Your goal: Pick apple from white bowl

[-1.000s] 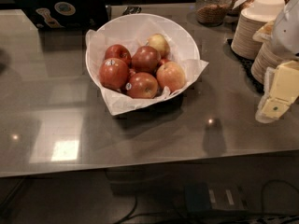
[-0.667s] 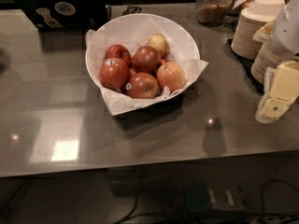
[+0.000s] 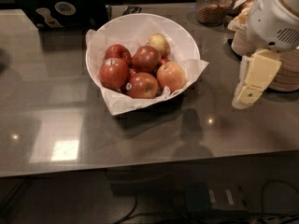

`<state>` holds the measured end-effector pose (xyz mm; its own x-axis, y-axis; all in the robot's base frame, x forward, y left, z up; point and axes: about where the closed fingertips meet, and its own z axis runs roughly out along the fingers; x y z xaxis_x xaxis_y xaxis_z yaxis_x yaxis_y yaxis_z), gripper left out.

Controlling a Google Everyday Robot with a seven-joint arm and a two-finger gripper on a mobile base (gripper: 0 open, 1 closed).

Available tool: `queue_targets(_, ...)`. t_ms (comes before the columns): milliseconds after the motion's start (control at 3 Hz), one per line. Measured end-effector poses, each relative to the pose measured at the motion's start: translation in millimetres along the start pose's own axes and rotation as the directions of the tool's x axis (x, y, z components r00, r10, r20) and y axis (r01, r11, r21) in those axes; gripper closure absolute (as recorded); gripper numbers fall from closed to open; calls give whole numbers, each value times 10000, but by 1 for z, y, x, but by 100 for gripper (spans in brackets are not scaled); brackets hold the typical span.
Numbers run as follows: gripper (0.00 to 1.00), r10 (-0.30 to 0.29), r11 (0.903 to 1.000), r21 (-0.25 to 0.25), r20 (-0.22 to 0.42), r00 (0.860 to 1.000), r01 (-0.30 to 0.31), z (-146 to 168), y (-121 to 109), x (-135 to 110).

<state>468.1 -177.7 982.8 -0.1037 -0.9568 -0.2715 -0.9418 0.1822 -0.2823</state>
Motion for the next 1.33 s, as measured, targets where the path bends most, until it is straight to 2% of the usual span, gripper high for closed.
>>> queue_targets(333,0,-736,9957,-492,892,9933,782,26,-14,-46)
queue_targets(1000,0,-803,9960,-301,1141,9902,843,29,-18,-49)
queue_targets(1333,0,-1589,9869,63,2180,9629,1615,45,-34,-85)
